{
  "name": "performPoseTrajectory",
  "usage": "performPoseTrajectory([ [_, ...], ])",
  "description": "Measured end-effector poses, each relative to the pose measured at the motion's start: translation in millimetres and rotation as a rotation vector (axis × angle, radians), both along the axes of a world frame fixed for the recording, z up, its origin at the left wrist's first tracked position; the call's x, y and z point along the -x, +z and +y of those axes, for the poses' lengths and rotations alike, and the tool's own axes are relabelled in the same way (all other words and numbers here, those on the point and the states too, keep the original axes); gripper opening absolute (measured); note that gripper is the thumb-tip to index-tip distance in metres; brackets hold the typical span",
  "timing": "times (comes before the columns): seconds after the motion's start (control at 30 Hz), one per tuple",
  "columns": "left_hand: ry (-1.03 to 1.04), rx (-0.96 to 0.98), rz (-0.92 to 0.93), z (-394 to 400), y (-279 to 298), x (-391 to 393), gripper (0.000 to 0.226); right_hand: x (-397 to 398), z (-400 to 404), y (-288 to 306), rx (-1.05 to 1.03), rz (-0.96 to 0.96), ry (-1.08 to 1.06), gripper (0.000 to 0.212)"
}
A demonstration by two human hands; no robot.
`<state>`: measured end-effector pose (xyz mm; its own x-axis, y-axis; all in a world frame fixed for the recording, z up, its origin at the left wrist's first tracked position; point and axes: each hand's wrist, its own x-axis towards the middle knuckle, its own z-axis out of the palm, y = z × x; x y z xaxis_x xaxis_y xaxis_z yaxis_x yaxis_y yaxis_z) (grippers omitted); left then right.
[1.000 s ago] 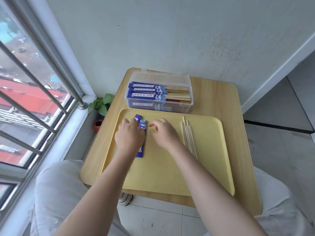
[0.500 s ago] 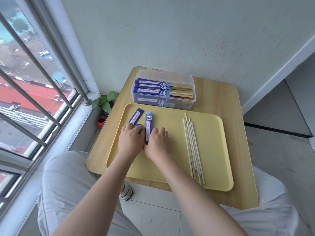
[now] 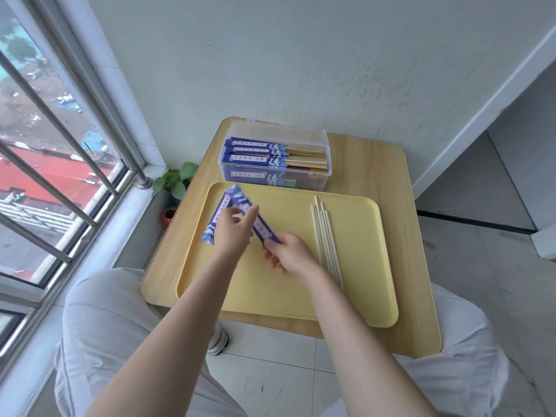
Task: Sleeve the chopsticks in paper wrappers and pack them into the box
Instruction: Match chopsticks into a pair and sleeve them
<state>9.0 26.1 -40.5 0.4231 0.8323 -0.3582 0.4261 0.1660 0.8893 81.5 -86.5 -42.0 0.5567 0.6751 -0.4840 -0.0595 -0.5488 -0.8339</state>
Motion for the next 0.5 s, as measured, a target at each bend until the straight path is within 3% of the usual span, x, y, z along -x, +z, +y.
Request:
performPoseTrajectory([
  [0.1,0.088,0.181,-0.134,-10,6,-15,0.023,-7,-12,11,0.098,-0.075,0.251,0.015],
  [0.2,0.118,0.278,-0.177,-22,9,-24,0.012,-25,-24,15,0.242,-0.208,0.348,0.004],
  [0.3,0.046,0.347,-0.171,-28,7,-23,0.012,-40,-35,13,0.425,-0.538,0.250,0.023],
  [0.37,-0.003,0.349,-0.154,-31,5,-20,0.016,-43,-40,10,0.517,-0.672,0.120,0.024],
  [0.5,-0.101,0.330,-0.106,-37,-2,-17,0.019,-41,-37,5,0.584,-0.663,0.004,0.026],
])
